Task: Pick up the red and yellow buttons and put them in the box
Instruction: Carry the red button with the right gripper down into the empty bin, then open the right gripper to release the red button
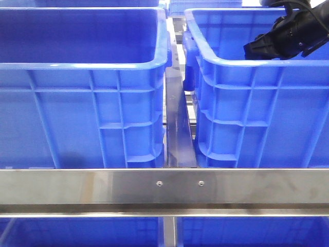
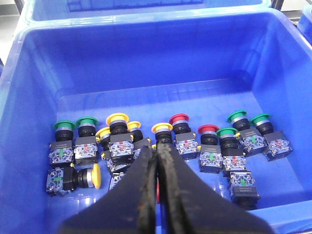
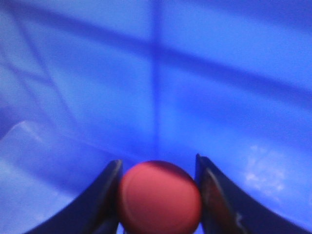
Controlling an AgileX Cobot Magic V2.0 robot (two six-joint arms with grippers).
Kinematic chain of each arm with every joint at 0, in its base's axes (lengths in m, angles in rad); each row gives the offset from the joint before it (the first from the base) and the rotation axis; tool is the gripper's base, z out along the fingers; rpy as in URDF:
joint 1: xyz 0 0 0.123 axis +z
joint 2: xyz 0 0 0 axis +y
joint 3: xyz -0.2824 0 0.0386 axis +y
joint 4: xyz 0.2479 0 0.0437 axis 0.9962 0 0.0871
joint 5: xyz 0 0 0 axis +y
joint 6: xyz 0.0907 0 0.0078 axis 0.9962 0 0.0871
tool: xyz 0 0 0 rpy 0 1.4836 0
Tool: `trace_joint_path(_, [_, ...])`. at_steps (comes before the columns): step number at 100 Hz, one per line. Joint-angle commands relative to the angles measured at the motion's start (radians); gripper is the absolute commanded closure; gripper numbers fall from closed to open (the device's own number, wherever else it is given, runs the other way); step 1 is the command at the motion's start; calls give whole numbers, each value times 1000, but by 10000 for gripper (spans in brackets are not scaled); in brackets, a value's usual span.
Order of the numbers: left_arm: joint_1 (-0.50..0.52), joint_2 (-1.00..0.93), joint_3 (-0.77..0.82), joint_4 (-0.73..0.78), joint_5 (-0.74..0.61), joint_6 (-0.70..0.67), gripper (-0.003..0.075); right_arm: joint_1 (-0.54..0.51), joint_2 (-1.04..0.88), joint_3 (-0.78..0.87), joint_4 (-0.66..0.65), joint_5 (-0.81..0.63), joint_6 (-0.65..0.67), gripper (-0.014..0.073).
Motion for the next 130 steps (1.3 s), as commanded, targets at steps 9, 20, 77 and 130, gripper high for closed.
trace_joint_path(9, [2,-4,-27,-9,-79,-10,739,5,-22,-21,100,-13,-14,464])
trace_joint_path(20, [2,-4,-27,-9,-79,-10,739,5,-22,-22,100,-4,-14,461])
trace_joint_path(77, [2,-4,-27,-9,-79,-10,739,5,-22,-22,99,-57,-12,95])
trace_joint_path(130, [2,-4,-27,-9,-79,-10,739,5,-177,-2,99,-88,-11,62])
